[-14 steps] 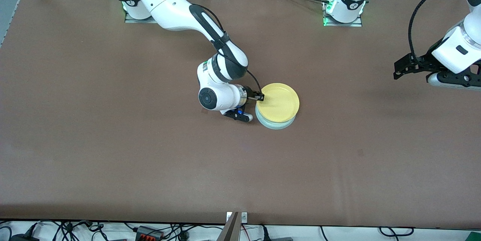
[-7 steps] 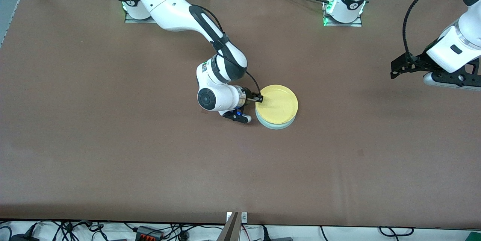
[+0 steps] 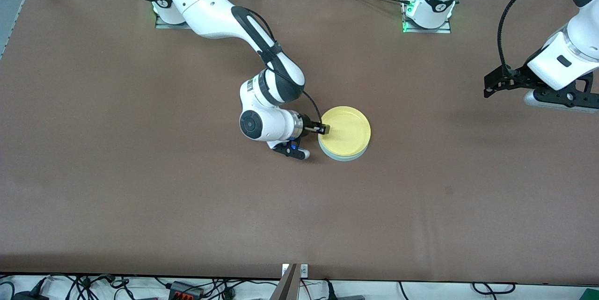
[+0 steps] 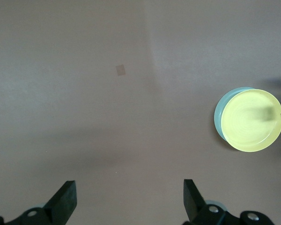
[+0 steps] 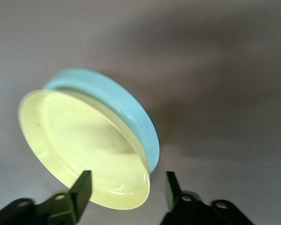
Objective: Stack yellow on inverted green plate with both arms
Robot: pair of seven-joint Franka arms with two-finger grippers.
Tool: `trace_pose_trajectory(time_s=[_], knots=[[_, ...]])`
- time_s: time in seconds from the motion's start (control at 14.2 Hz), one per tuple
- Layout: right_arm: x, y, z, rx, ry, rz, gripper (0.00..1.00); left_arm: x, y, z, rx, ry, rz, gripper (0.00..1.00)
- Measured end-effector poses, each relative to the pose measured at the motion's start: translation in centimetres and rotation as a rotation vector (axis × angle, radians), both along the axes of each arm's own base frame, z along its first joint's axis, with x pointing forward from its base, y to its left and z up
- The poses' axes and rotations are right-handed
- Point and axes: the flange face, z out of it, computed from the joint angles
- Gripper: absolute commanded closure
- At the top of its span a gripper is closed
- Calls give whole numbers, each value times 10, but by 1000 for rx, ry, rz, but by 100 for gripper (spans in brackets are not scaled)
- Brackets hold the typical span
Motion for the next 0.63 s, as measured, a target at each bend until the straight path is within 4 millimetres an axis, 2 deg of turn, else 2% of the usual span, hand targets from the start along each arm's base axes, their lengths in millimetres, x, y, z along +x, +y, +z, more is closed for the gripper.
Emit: trace_pose_trajectory(time_s=[0.14,0.42,0.56,0.63], knots=[[20,-31,33,-68,-11,26,0,0,0,0,0,0,0,0],[54,-108,124,-219,-74,58,0,0,-1,0,0,0,-1,0],[60,-146,156,-292,-96,124,0,0,-1,0,0,0,-2,0],[65,-167,166,-315,-98,142,0,0,-1,0,0,0,-2,0]])
